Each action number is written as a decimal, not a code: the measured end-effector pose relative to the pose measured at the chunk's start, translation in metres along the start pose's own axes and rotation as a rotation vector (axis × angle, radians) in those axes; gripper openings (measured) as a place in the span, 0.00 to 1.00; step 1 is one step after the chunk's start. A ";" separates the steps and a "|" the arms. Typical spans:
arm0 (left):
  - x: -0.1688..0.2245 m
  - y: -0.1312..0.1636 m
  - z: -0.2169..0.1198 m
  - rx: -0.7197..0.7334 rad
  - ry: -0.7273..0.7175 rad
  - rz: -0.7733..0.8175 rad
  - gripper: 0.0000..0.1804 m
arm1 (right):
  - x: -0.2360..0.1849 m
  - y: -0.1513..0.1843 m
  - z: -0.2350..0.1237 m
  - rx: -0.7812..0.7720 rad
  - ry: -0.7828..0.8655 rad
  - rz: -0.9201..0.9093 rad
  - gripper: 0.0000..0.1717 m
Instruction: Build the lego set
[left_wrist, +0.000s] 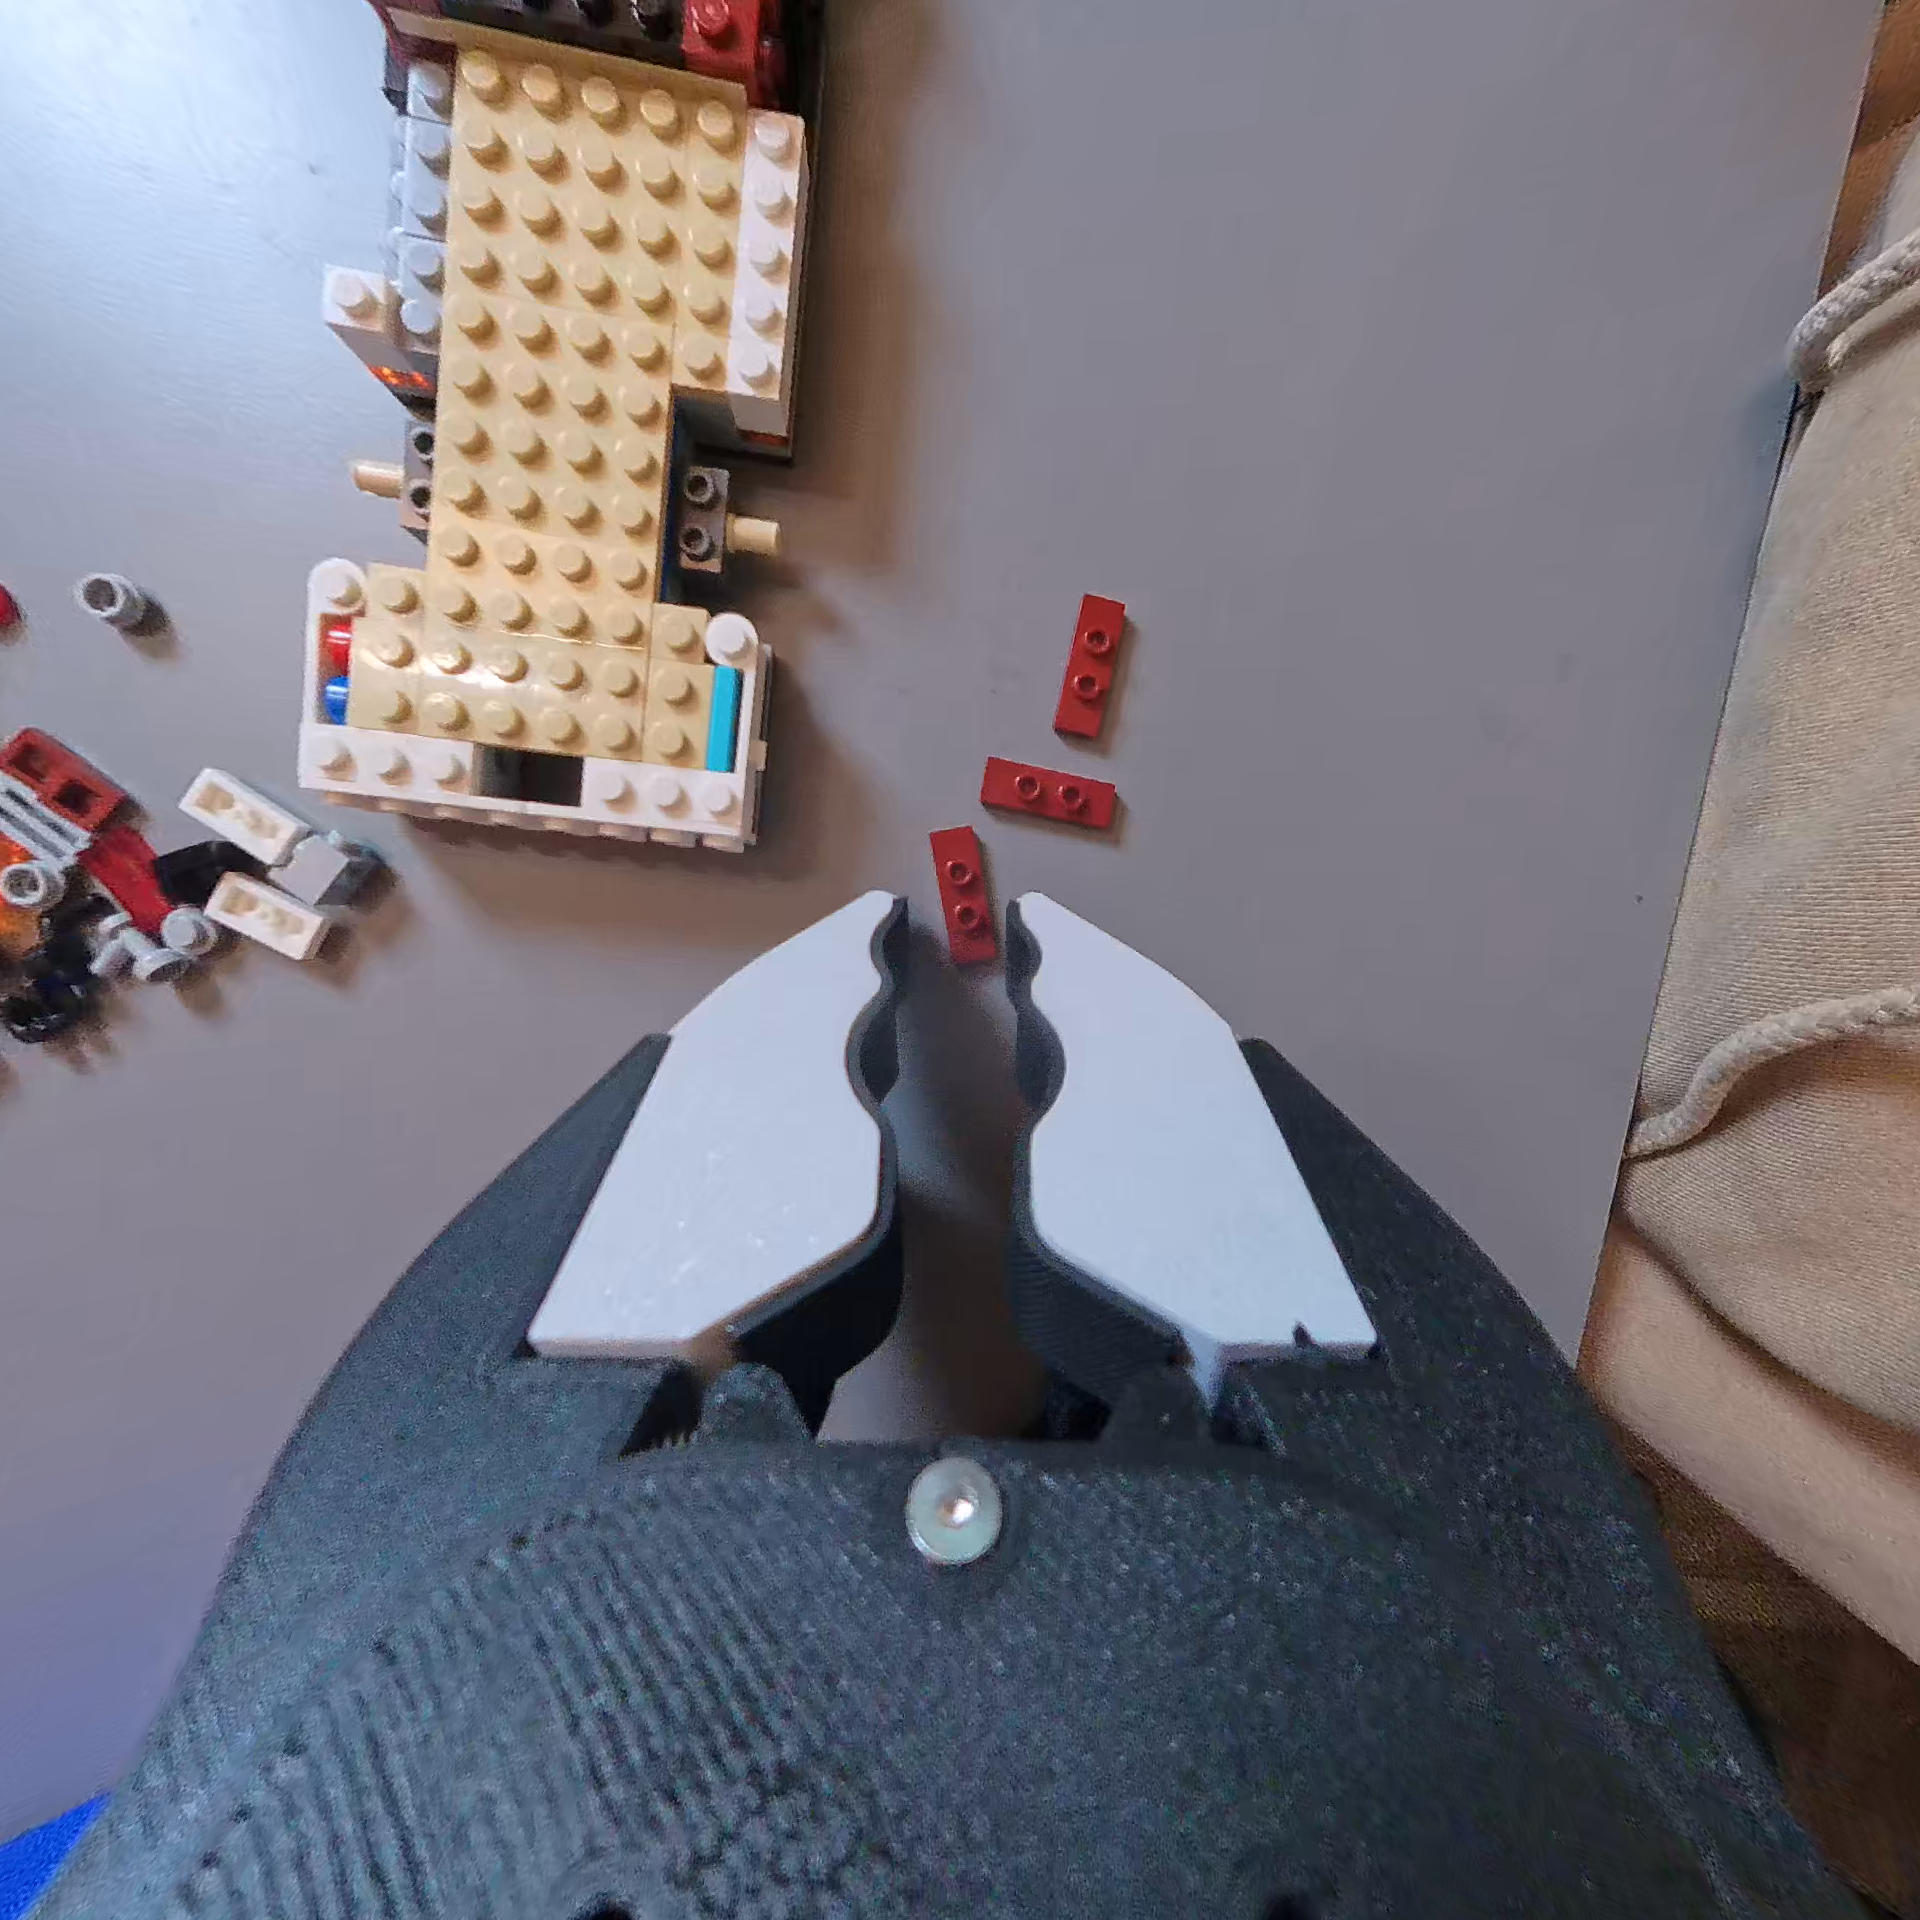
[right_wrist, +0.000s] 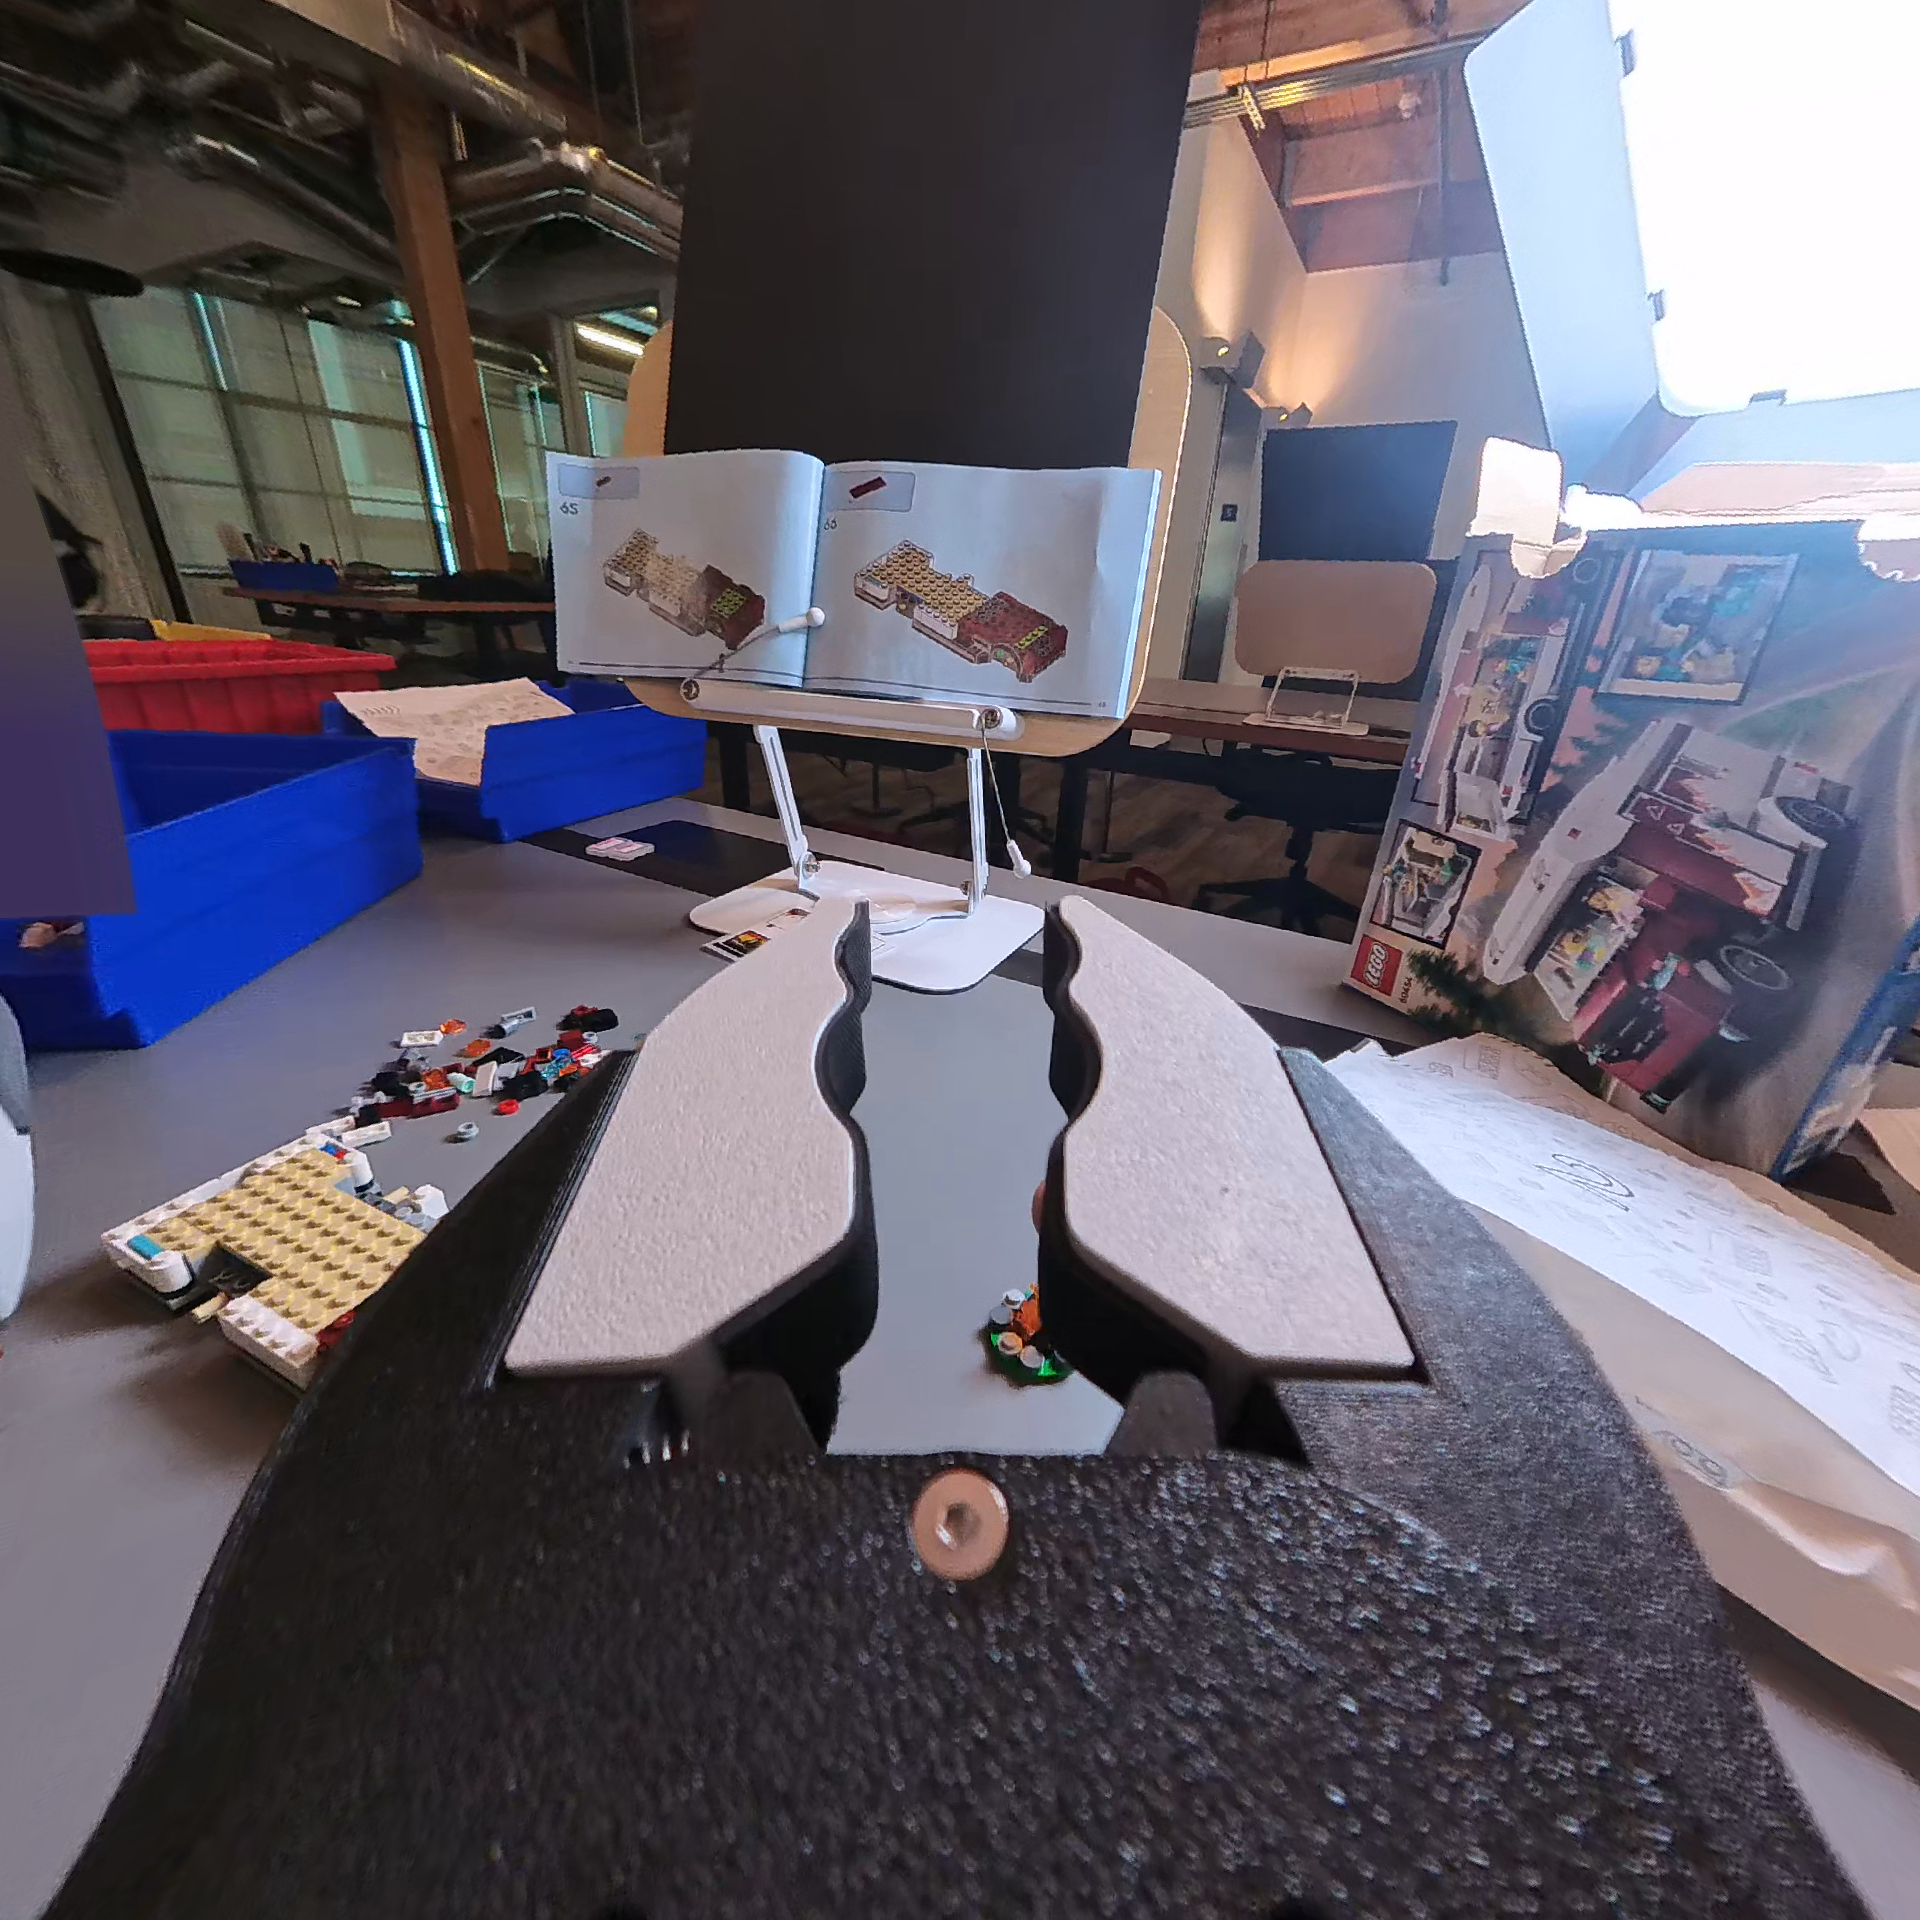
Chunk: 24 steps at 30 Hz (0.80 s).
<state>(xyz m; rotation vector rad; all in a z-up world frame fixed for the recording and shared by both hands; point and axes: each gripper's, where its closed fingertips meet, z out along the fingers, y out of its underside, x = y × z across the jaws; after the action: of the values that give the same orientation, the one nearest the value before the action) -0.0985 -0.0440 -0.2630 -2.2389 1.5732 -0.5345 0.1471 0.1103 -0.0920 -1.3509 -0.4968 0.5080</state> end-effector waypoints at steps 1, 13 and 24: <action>-0.001 -0.001 -0.003 0.012 -0.005 0.000 0.10 | 0.000 0.001 0.001 -0.002 -0.001 0.000 0.18; -0.084 0.011 -0.166 0.273 -0.545 -0.074 0.13 | 0.005 0.002 0.000 -0.003 0.026 -0.020 0.19; -0.172 0.149 -0.256 0.117 -0.752 -0.435 0.18 | 0.005 0.013 0.005 -0.044 0.025 -0.035 0.20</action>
<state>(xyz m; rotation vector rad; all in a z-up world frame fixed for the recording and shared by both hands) -0.3993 0.0527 -0.1315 -2.2911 0.6733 0.1249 0.1474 0.1188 -0.1041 -1.3869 -0.5129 0.4528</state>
